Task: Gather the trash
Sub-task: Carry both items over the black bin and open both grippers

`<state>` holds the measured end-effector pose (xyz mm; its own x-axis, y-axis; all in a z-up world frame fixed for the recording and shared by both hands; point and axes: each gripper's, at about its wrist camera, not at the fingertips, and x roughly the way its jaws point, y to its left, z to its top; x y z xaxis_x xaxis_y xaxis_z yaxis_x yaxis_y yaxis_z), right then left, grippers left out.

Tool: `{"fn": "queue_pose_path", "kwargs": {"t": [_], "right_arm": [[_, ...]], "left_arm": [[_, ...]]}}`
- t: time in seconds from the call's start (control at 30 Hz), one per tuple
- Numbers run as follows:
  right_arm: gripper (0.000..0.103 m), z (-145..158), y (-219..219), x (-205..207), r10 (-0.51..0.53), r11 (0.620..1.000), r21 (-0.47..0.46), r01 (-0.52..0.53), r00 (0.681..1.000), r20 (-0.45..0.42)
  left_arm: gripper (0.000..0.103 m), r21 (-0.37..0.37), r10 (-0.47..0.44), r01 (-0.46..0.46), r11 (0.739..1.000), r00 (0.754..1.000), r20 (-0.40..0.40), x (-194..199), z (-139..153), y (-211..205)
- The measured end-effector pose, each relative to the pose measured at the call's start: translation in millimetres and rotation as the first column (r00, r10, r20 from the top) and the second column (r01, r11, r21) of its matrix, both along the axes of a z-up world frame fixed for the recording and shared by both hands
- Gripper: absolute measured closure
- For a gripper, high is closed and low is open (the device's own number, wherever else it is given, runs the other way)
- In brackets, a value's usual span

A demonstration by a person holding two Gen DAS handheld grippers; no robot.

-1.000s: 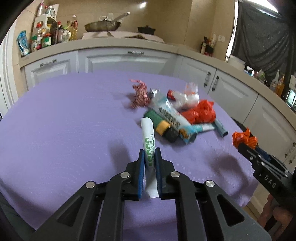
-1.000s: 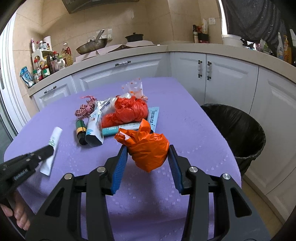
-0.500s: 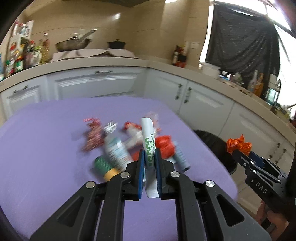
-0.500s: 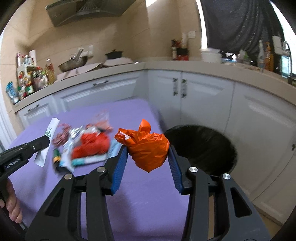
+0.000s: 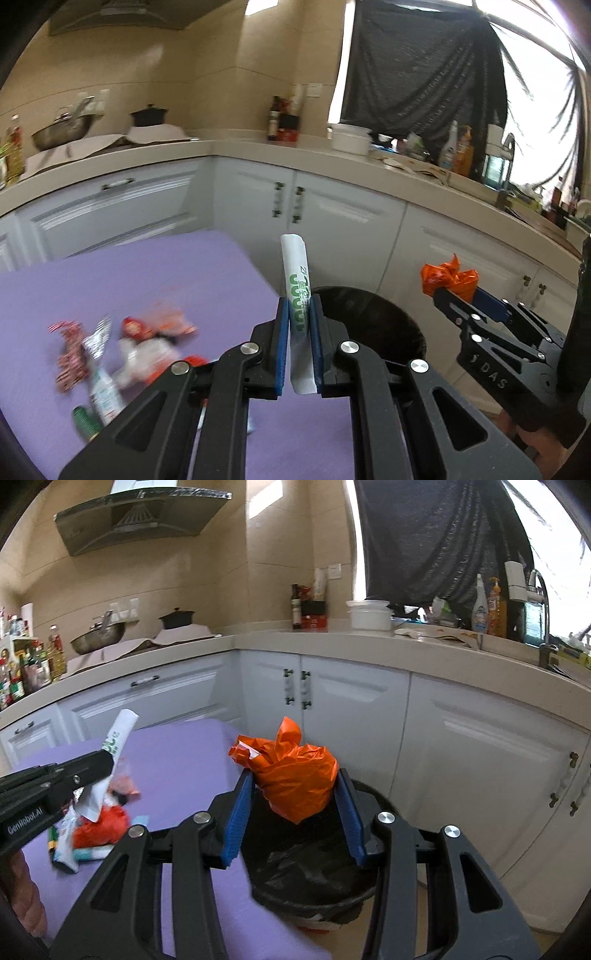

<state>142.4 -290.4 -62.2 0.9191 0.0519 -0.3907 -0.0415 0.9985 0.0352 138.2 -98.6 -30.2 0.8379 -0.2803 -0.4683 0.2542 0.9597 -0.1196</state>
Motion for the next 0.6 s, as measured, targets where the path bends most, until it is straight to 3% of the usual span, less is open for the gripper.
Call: {"fn": "queue_pose_path", "kwargs": {"t": [0.6], "right_arm": [[0.06,-43,-49,71,-0.073,0.997,0.031,0.076,0.993,-0.093]], "left_arm": [[0.09,0.082,-0.066,0.076,0.994,0.99,-0.124,78,-39,-69]]}}
